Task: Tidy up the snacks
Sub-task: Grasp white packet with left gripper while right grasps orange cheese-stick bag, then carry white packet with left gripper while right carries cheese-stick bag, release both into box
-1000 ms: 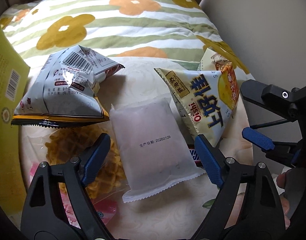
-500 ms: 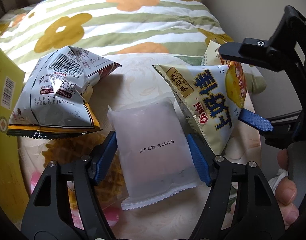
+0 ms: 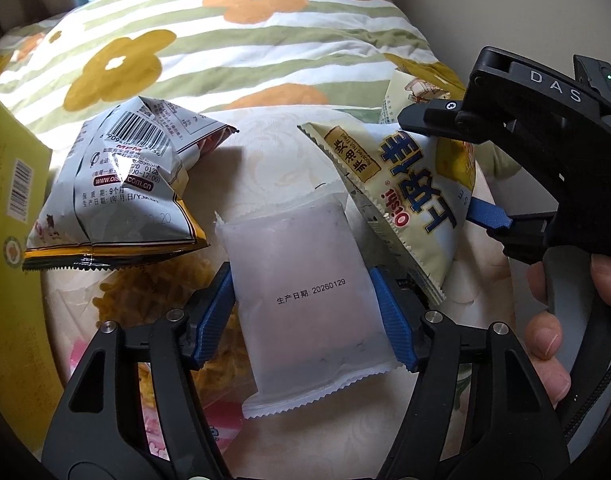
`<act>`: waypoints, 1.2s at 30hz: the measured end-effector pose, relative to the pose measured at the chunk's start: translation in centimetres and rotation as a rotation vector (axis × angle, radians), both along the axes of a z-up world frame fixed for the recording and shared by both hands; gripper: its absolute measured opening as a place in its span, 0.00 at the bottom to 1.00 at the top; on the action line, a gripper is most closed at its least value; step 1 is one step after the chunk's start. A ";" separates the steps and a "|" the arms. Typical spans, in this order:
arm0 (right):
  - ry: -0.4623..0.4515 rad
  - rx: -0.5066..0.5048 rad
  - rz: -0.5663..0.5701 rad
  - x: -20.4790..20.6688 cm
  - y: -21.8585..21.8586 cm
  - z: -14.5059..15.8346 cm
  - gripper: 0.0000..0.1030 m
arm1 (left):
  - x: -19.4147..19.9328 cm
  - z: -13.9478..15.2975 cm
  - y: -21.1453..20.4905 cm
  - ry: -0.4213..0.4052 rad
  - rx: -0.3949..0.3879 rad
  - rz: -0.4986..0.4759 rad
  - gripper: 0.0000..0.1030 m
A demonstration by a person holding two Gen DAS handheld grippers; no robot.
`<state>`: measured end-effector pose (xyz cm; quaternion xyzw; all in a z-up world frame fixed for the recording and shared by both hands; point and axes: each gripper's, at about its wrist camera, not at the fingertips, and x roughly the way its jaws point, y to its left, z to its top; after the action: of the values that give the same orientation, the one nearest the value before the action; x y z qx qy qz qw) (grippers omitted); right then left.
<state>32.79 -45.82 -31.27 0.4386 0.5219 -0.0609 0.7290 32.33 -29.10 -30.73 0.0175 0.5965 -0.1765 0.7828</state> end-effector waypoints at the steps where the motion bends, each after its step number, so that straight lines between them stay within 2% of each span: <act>1: -0.009 -0.001 0.006 0.0 0.0 0.2 0.72 | 0.0 0.1 0.0 -0.001 -0.002 -0.002 0.63; 3: -0.029 -0.005 0.023 0.0 0.0 0.8 0.65 | -0.2 0.4 0.0 -0.007 -0.003 -0.009 0.63; 6: -0.059 -0.011 0.047 -0.1 -0.1 1.5 0.61 | -0.7 1.0 -0.1 -0.018 -0.011 -0.020 0.63; 12: -0.114 -0.034 0.072 -0.8 -0.6 3.6 0.60 | -1.9 3.3 -0.6 -0.055 -0.033 -0.031 0.63; 17: -0.179 -0.088 0.117 -1.5 -0.7 7.0 0.60 | -2.9 6.0 -0.6 -0.105 -0.065 -0.029 0.63; 23: -0.277 -0.134 0.192 -2.2 0.0 12.2 0.60 | -4.1 10.6 0.8 -0.193 -0.102 0.017 0.63; 29: -0.380 -0.141 0.273 -2.2 2.6 17.3 0.60 | -4.8 14.8 4.7 -0.268 -0.146 0.090 0.63; 36: -0.465 -0.113 0.361 -1.4 8.7 20.8 0.60 | -4.8 18.5 13.9 -0.343 -0.187 0.210 0.63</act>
<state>31.41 -37.10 -10.50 0.2995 0.4062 0.1431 0.8513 27.52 -15.23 -12.24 -0.0876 0.4341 -0.1430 0.8851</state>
